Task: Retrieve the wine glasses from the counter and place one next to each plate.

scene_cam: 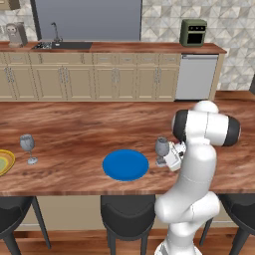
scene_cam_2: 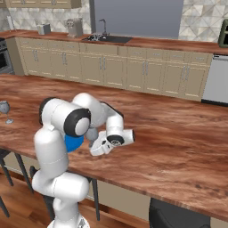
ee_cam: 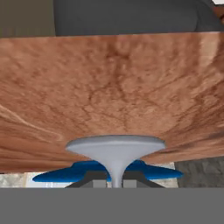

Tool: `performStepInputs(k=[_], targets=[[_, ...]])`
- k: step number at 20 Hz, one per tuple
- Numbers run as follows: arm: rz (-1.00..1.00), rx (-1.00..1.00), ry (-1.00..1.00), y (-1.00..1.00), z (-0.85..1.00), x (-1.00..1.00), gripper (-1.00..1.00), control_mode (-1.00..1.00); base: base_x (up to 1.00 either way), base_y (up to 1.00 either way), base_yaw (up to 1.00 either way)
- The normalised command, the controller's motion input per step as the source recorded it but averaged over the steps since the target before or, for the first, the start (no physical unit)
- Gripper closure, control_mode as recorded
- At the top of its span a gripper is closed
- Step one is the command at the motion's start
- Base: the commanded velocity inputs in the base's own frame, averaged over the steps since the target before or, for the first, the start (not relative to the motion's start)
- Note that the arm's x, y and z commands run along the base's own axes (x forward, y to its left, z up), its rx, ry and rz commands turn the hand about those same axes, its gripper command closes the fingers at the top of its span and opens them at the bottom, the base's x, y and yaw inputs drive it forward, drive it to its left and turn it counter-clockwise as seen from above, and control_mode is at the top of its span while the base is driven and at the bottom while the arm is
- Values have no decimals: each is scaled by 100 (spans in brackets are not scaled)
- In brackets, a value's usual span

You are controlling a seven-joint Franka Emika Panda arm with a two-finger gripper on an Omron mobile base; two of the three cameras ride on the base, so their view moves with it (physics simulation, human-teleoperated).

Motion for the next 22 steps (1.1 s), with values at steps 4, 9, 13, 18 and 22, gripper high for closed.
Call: performStepInputs(k=[4, 9, 13, 18, 22], targets=[[0, 0, -5, 0, -26, 6, 100, -100, 0, 0, 0], [0, 0, -2, 0, -31, 13, -100, -100, 0, 0, 0], [0, 0, 0, 0, -11, 2, -100, -100, 0, 0, 0], [0, 0, 0, 0, 0, -5, -100, -100, 0, 0, 0], [0, 0, -3, -4, 0, -35, -100, -100, 0, 0, 0]])
